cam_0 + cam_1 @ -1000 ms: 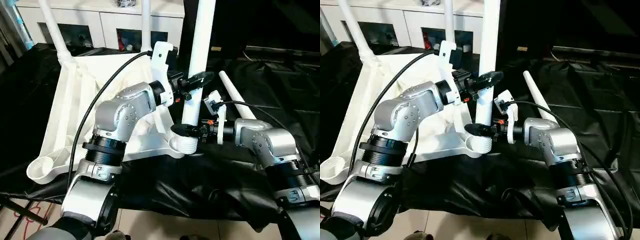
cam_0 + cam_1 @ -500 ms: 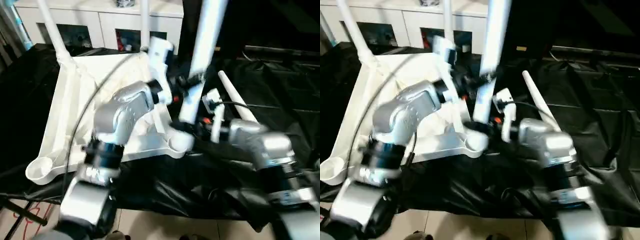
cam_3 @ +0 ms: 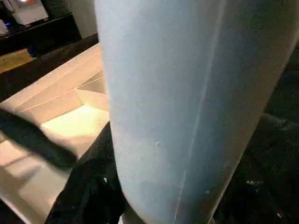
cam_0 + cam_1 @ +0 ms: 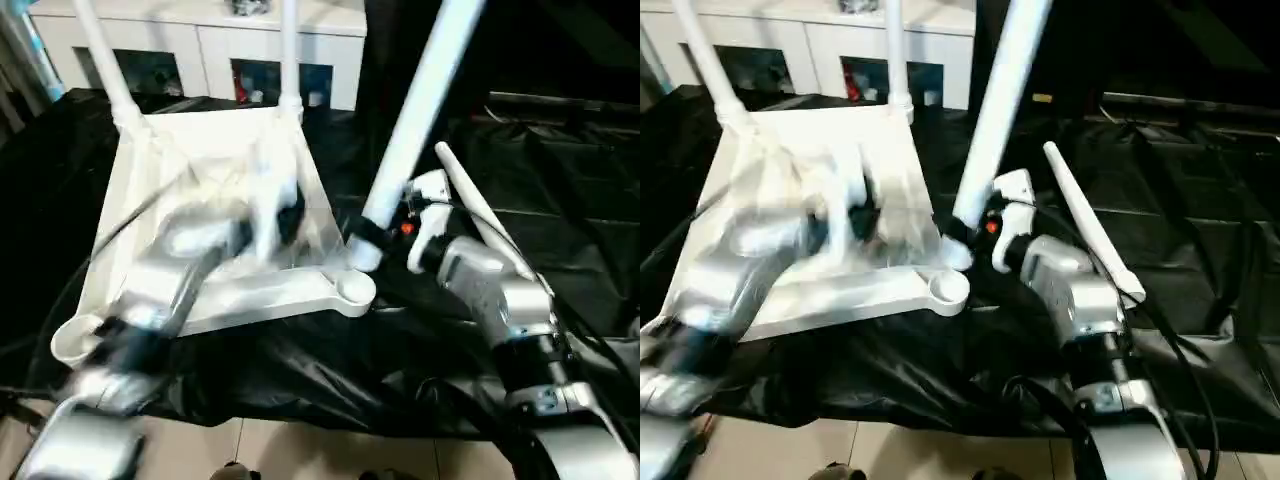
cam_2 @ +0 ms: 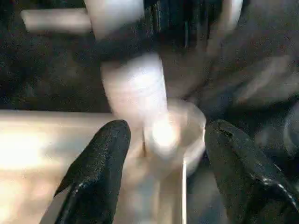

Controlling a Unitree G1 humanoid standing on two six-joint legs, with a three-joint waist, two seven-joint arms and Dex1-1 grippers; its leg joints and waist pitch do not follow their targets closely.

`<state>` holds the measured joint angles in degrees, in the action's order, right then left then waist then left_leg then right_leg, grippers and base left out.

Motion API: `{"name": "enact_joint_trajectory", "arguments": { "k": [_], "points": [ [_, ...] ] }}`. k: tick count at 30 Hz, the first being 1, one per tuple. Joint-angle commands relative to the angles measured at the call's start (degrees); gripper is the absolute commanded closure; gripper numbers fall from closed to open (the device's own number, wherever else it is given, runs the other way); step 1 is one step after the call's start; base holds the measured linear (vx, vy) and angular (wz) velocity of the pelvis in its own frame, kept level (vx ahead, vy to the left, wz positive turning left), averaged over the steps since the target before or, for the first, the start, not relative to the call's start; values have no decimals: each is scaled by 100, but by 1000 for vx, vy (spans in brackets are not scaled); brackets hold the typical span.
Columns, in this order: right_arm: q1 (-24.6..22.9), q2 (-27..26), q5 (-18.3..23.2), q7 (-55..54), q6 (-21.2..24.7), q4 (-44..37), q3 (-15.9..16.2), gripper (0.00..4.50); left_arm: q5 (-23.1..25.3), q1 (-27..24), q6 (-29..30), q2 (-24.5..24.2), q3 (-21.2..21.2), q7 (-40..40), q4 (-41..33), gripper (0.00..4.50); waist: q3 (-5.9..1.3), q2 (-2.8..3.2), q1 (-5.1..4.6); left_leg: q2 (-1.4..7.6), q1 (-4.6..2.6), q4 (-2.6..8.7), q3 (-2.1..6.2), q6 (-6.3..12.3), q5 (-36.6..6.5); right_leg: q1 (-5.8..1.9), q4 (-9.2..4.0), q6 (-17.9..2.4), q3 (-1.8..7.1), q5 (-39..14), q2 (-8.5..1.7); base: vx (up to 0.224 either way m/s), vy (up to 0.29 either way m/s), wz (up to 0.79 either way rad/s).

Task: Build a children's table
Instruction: Pick table leg, then insert table leg to table base

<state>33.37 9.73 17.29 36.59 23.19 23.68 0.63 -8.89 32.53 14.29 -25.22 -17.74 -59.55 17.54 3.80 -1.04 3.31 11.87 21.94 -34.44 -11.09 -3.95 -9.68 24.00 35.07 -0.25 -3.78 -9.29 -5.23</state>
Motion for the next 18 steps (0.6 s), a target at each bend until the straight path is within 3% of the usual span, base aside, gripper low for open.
{"name": "enact_joint_trajectory", "arguments": {
  "k": [1,3,7,12,18],
  "points": [
    [22,39,-59,-94,81,-121,53,259,276,70,-195,-62,-175,-59,126,175,-474,117,-24,101,-174,417,40,-180,-1202,-294,-347,-1127,230,-1042,-206,0,0,0],
    [4,49,-86,-49,47,-159,101,259,509,88,-324,-126,-290,-1,421,192,-474,89,-33,91,-151,420,45,-210,-1280,-313,-348,-1131,235,-1038,-207,0,0,0],
    [-57,34,-112,135,-163,-196,131,259,735,140,-326,-229,-420,41,761,231,-480,105,-42,93,-144,412,52,-215,-1303,-319,-336,-1154,243,-1025,-224,0,0,0],
    [-118,35,-59,145,-63,-286,142,259,725,130,-45,-239,-366,11,877,281,-477,96,-40,98,-150,412,49,-193,-1327,-312,-339,-1241,240,-1033,-224,0,0,0],
    [-159,33,7,206,61,-390,130,259,623,45,119,-286,-228,-156,794,322,-453,88,-53,95,-145,429,63,-219,-1518,-305,-386,-1156,235,-1454,-229,0,0,0]
  ]
}}
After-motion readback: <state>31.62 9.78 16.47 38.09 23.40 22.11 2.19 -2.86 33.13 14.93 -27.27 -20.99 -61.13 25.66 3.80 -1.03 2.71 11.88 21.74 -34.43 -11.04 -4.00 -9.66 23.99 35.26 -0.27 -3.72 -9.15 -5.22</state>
